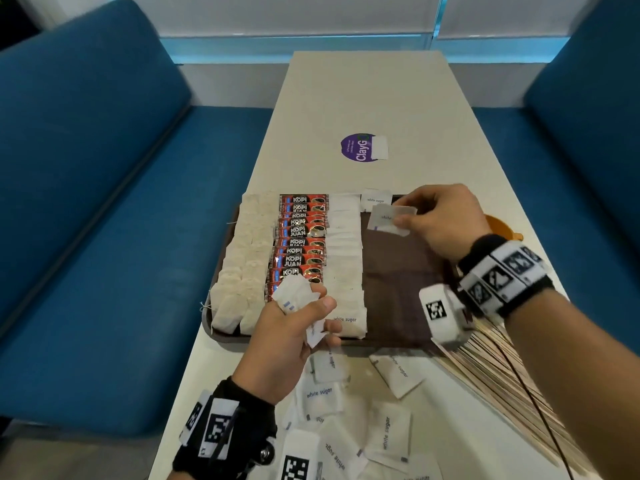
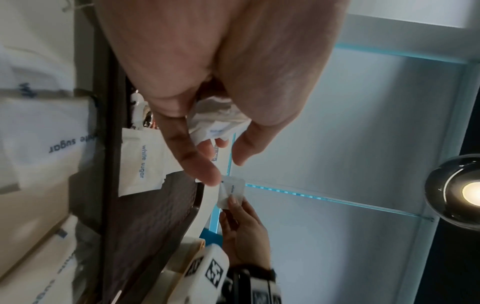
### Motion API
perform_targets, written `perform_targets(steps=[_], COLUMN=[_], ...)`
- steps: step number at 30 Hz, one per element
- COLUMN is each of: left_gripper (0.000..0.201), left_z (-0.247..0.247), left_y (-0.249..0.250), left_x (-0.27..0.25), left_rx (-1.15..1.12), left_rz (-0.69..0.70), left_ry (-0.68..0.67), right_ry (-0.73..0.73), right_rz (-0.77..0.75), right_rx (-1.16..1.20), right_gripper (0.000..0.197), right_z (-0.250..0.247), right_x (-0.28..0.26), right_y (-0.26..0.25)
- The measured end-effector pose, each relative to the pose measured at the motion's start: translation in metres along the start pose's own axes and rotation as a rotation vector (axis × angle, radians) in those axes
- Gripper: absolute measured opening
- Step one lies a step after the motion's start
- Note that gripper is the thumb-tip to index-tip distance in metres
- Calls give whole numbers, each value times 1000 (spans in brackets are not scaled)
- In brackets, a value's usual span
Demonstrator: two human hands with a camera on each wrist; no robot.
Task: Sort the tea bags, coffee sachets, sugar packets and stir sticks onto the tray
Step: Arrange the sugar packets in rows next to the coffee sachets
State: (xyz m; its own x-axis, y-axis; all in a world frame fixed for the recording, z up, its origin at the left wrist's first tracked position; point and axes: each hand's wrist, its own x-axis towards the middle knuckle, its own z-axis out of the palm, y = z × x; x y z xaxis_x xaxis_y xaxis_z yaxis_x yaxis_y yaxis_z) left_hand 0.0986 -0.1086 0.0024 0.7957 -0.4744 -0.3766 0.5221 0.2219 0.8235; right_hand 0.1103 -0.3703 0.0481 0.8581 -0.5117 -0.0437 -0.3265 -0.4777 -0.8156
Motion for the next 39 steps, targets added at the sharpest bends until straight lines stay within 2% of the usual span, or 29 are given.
perform_targets(steps=[6,12,17,21,27,32,35,39], left_gripper=[34,41,46,41,43,48,50,52], left_z=[-7,-11,-14,-13,-10,-10,-12,-12], left_y=[-3,-2,2,1,2,1,0,3], left_x=[7,11,13,15,15,13,12,11], left_rx=[1,-5,-28,-29,-46,-89,-103,-169], left_rz=[-6,-12,-12,-22,-38,-46,-53,-66], left_ry=[0,-27,-29,-23,-17,-34,-54,-92], right_ry=[-68,-91,-69,-55,-27,-14,8,67], right_rz=[90,124,138,108,94,110,103,33], right_rx=[-295,-401,-405,-384,-373,-330,-337,-335], right_gripper=[18,25,30,33,53,59,54,34], right_z=[24,39,44,48,48,46,43,35], right_x=[89,123,131,135,135,134,132,113], right_y=[15,25,31,30,31,33,30,15])
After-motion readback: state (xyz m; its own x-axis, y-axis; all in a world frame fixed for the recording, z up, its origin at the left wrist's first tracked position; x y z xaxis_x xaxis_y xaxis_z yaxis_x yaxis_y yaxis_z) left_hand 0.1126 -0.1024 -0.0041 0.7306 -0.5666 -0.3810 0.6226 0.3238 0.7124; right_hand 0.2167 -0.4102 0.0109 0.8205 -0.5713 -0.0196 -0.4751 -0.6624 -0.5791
